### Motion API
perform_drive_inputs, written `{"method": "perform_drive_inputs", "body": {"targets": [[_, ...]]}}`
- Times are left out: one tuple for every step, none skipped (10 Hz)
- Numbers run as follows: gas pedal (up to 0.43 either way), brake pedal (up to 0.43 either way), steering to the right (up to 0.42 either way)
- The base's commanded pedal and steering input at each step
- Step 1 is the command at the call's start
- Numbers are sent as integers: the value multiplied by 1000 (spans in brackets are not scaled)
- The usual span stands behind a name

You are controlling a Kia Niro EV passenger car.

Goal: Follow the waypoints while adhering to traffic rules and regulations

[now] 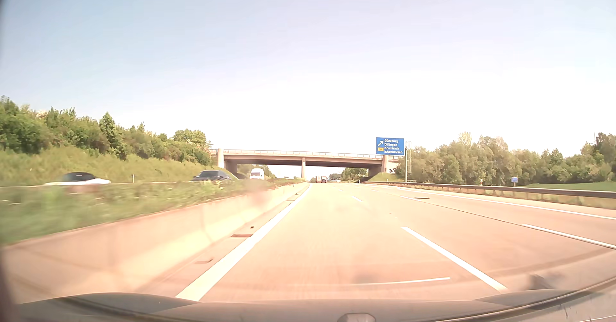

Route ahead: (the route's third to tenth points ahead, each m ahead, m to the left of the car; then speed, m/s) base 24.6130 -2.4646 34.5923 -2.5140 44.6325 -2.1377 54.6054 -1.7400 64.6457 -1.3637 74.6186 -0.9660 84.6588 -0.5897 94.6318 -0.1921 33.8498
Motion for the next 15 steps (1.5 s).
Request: {"method": "perform_drive_inputs", "body": {"targets": [[350, 0, -4], [350, 0, -4], [350, 0, -4], [350, 0, -4], [350, 0, -4], [350, 0, -4], [350, 0, -4], [358, 0, -4], [358, 0, -4], [358, 0, -4], [358, 0, -4], [370, 0, -4], [378, 0, -4], [390, 0, -4], [390, 0, -4]]}}
